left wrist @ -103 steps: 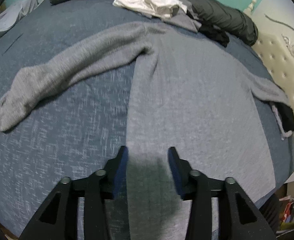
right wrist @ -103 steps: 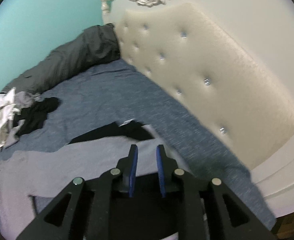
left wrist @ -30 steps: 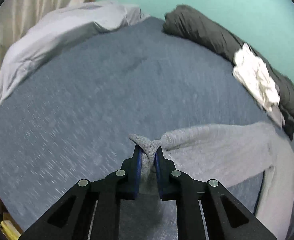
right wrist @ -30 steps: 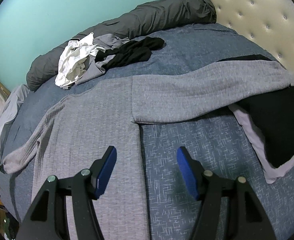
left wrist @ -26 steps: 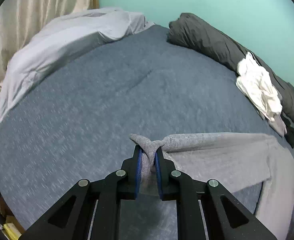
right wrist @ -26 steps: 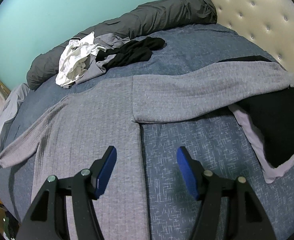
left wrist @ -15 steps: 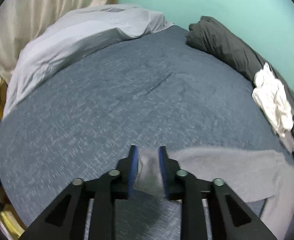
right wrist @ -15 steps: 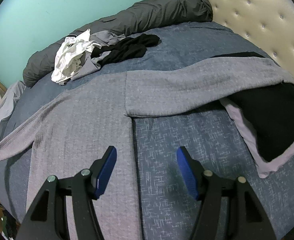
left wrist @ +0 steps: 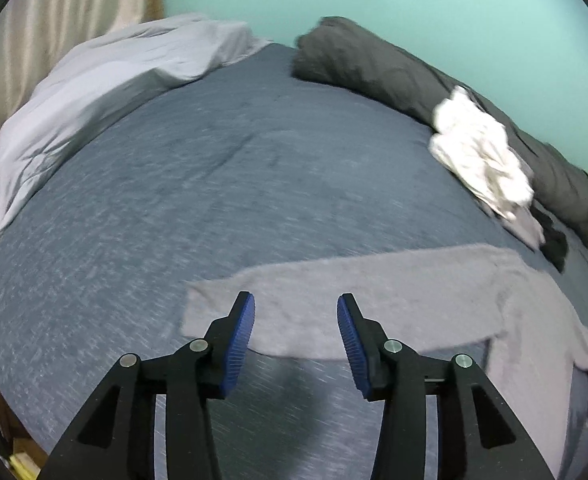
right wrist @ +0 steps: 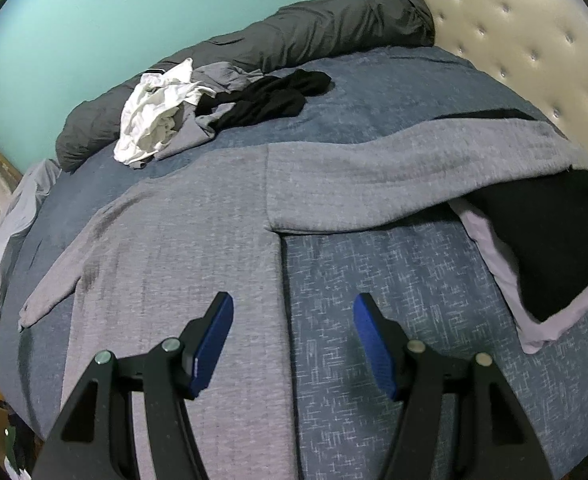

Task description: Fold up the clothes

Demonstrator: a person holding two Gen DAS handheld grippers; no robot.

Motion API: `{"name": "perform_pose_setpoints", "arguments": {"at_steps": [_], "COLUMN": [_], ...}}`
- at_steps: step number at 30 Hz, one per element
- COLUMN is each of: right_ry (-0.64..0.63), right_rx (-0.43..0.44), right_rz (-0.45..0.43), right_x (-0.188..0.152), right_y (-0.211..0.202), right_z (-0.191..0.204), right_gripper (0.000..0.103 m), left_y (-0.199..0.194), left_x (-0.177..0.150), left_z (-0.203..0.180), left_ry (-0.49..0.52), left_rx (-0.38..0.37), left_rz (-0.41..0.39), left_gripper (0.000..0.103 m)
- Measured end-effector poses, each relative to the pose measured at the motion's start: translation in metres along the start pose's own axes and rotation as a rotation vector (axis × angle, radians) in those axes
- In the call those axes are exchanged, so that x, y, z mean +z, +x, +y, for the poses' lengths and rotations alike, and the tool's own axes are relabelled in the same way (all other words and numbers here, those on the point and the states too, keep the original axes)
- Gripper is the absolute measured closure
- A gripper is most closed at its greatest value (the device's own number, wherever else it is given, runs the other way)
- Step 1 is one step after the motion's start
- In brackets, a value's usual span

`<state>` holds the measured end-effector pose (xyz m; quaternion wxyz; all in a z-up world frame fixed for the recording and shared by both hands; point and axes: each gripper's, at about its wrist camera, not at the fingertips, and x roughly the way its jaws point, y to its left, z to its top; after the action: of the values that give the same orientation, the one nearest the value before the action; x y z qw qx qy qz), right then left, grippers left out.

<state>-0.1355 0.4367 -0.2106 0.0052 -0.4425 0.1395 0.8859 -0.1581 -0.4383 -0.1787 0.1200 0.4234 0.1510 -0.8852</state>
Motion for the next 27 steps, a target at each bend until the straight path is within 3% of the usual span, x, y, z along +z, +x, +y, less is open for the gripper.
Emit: {"name": "perform_pose_setpoints", "arguments": {"at_steps": [13, 20, 27], "right_ry": [-0.076, -0.123, -0.164], "right_rx": [0.094, 0.128, 0.125], "right_rz": [0.024, 0.055, 0.095], "right_x": [0.009, 0.031, 0.078], "right_y": [-0.004, 0.023, 0.094], "right_z": [0.021, 0.034, 0.053], "right_gripper": [0.039, 0.038, 0.036], "left_y": [-0.018, 0.023, 0.099], "left_x": [-0.032, -0.027, -0.008], "left_z": [-0.147, -0.216, -0.286], "left_ry": [0.244, 0.320, 0.364], "left_rx": [-0.146, -0.200, -0.221], "left_rz": [0.061, 0.106, 0.157], "left_gripper": [0.043, 0.040, 0.040]}}
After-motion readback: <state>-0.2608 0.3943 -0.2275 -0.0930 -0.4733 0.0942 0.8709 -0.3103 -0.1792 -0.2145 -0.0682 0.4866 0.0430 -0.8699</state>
